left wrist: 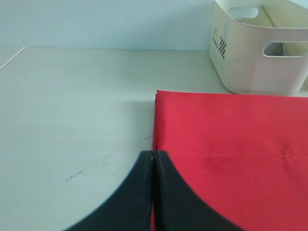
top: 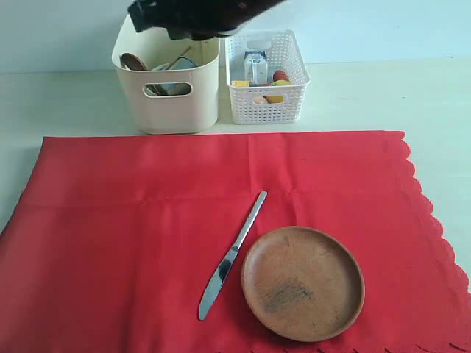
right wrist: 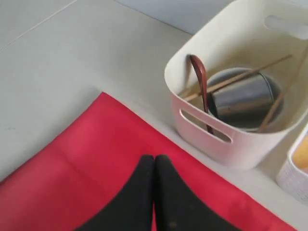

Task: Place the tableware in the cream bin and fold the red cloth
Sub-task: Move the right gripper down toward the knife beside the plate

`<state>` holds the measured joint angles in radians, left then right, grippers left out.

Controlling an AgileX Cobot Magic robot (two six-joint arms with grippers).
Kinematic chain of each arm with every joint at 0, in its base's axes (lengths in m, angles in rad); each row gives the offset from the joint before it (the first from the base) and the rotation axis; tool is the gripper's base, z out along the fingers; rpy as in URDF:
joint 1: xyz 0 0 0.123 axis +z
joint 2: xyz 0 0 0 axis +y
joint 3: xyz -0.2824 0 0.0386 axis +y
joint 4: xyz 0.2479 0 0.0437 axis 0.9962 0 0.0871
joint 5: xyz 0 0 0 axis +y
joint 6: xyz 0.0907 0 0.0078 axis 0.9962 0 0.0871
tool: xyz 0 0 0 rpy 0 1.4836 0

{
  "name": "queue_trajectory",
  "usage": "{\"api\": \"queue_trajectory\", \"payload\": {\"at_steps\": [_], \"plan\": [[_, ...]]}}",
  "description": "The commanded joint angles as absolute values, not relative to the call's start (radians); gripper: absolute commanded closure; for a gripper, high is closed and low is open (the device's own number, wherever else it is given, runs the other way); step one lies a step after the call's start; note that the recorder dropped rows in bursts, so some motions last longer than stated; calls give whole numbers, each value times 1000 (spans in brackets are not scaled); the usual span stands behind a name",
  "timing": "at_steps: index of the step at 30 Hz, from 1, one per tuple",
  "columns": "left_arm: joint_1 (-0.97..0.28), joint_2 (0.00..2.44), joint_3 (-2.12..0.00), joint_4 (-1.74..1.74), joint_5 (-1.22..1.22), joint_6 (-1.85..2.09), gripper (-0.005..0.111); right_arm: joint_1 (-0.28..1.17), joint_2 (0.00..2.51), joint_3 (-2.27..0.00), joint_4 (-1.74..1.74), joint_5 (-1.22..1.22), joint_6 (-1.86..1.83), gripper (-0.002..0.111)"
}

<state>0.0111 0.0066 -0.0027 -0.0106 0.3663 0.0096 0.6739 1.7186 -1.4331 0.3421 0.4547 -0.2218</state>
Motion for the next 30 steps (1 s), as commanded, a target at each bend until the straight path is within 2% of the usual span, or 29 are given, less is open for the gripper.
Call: {"api": "queue_trajectory", "payload": {"at_steps": [1, 8, 13, 30], "plan": [[13, 0, 0, -11, 353, 11, 107, 674, 1567, -1218, 337, 387, -278, 108], [13, 0, 0, -11, 353, 11, 107, 674, 1396, -966, 337, 387, -314, 108], [13, 0, 0, -11, 353, 11, 107, 674, 1317, -868, 337, 387, -314, 108], [13, 0, 0, -11, 353, 11, 107, 674, 1305, -843, 339, 397, -322, 108]]}}
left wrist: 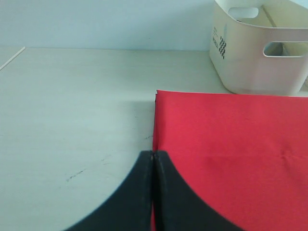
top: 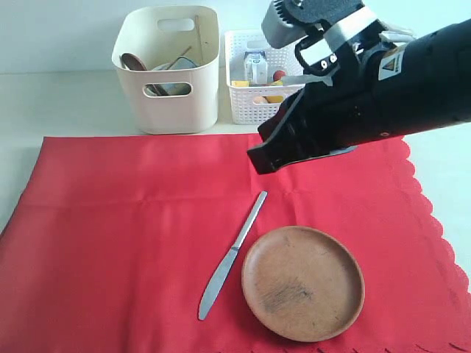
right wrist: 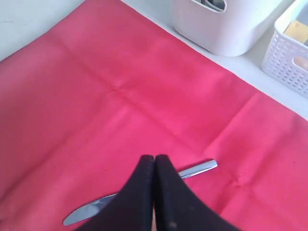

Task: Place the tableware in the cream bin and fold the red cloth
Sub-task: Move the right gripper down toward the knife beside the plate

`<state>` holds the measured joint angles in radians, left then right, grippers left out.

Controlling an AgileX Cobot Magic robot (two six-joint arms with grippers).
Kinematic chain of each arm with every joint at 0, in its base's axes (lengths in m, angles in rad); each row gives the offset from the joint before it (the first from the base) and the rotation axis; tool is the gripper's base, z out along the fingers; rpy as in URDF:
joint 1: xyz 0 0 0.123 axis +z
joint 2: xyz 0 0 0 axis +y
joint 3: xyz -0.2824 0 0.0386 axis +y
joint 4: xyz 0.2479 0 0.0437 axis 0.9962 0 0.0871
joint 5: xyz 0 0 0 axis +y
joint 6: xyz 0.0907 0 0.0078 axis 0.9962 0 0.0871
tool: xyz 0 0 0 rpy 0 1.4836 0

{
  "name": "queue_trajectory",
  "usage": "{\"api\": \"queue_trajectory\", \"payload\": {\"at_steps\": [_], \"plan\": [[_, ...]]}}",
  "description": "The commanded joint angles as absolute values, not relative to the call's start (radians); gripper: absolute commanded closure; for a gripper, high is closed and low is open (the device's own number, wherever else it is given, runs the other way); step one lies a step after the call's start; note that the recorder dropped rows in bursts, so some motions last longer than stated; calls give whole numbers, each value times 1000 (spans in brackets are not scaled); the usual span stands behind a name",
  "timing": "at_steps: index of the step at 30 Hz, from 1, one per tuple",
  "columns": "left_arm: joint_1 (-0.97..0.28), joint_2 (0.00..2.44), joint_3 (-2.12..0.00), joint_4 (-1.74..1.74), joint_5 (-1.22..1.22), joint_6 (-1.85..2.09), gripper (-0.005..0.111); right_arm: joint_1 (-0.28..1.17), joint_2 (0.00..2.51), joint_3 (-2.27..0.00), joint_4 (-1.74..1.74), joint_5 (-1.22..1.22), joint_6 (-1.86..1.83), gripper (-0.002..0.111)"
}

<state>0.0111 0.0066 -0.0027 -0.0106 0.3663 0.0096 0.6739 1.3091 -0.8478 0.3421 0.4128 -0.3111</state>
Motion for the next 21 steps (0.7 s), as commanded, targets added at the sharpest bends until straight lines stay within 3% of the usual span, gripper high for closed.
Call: {"api": "queue_trajectory", "payload": {"at_steps": [1, 21], "plan": [[13, 0, 0, -11, 353, 11, 107, 674, 1305, -843, 339, 394, -322, 108], [13, 0, 0, -11, 353, 11, 107, 674, 1311, -843, 364, 706, -758, 108]]}}
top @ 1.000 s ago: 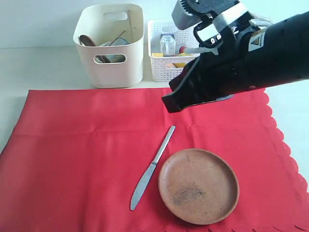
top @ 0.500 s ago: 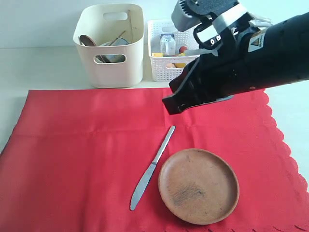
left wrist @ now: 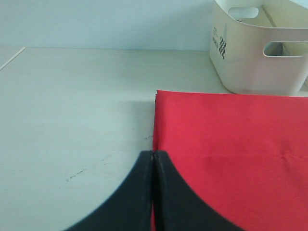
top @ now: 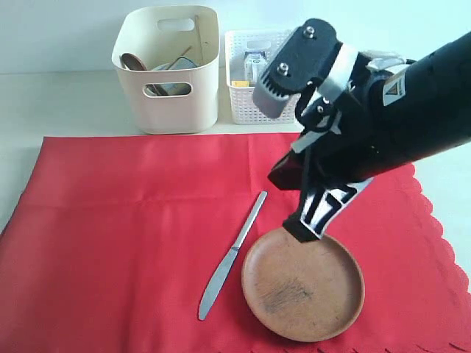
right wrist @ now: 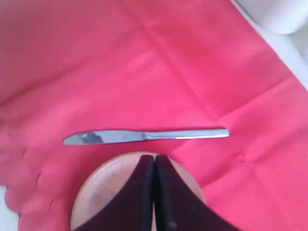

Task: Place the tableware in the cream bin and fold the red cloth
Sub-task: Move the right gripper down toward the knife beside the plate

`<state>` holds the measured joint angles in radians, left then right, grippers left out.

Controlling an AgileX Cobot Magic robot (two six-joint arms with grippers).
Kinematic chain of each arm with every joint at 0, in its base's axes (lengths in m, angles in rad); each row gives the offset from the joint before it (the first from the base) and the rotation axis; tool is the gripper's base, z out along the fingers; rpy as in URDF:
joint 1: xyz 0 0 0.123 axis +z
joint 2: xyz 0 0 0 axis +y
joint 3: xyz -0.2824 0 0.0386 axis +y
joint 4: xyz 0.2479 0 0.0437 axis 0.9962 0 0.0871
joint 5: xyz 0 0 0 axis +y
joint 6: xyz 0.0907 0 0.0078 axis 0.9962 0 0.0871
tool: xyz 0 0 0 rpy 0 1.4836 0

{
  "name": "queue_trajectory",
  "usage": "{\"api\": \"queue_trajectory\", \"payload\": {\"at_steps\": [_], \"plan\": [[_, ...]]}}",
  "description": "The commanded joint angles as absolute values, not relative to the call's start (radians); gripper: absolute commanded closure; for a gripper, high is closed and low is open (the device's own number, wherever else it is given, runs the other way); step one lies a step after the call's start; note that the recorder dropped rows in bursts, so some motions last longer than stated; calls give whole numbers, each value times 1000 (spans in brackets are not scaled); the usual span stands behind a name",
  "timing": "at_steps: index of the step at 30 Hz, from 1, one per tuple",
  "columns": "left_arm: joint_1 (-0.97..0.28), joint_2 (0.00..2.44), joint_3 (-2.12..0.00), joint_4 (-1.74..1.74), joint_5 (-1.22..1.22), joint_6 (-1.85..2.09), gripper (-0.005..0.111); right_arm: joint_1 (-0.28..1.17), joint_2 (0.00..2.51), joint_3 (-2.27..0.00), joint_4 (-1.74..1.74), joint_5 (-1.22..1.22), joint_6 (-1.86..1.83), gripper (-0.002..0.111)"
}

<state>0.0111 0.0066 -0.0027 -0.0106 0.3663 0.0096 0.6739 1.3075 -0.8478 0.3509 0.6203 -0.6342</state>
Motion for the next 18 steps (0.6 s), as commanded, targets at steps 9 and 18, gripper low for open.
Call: {"api": "queue_trajectory", "payload": {"at_steps": [9, 18], "plan": [[13, 0, 0, -11, 353, 11, 107, 674, 1374, -843, 462, 790, -864, 108], [13, 0, 0, -11, 353, 11, 107, 674, 1453, -845, 526, 758, -1016, 70]]}}
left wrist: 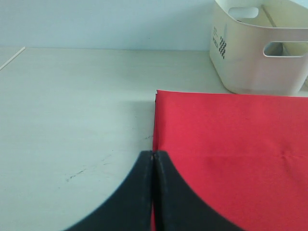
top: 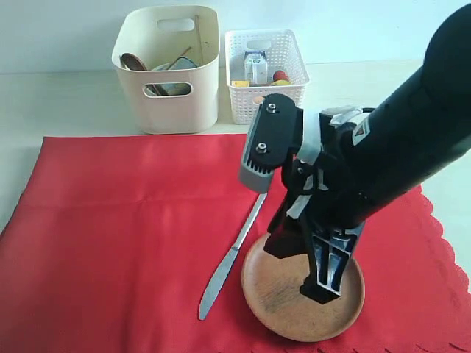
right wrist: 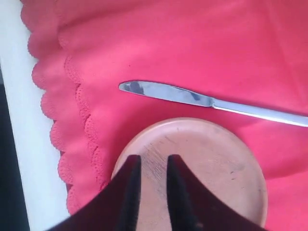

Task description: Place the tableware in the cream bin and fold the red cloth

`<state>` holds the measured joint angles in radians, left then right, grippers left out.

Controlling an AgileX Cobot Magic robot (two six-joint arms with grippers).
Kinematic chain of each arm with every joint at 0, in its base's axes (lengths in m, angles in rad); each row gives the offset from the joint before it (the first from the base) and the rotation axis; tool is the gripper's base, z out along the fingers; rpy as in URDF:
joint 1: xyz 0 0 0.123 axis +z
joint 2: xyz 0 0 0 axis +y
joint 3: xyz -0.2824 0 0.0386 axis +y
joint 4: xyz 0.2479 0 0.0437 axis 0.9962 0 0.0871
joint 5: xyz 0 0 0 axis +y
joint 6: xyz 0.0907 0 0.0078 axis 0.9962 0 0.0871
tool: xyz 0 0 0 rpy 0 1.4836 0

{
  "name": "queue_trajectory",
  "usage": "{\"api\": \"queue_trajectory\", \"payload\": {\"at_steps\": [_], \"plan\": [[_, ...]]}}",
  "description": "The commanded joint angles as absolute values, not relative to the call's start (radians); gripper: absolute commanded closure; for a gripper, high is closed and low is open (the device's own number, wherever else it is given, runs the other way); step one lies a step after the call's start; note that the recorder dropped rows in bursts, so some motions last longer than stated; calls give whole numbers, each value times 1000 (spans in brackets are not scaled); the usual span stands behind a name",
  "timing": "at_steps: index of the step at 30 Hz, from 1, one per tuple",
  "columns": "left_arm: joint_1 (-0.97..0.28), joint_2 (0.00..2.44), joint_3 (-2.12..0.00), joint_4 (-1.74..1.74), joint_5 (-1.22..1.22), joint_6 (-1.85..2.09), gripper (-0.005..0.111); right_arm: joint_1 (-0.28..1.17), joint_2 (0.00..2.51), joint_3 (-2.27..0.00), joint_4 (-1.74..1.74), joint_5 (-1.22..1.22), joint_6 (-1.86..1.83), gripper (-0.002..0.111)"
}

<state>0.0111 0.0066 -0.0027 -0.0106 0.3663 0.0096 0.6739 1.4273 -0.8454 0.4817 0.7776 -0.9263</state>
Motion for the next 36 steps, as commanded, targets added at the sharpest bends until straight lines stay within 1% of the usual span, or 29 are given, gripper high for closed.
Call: {"api": "queue_trajectory", "payload": {"at_steps": [1, 3, 6, 12, 18, 26, 32, 36], "plan": [[13, 0, 0, -11, 353, 11, 107, 681, 1458, -845, 540, 758, -1037, 66], [13, 0, 0, -11, 353, 11, 107, 708, 1474, -845, 551, 750, -1065, 58], [13, 0, 0, -11, 353, 11, 107, 773, 1519, -866, 542, 738, -1099, 53], [13, 0, 0, -11, 353, 11, 107, 874, 1655, -961, 454, 711, -1099, 53], [13, 0, 0, -11, 353, 11, 107, 936, 1767, -1039, 314, 707, -1099, 53], [13, 0, 0, -11, 353, 11, 107, 942, 1847, -1113, 223, 706, -1097, 53], [13, 0, 0, -11, 353, 11, 107, 942, 1895, -1124, 75, 709, -1099, 53], [13, 0, 0, -11, 353, 11, 107, 942, 1924, -1124, 68, 679, -1099, 53]]}}
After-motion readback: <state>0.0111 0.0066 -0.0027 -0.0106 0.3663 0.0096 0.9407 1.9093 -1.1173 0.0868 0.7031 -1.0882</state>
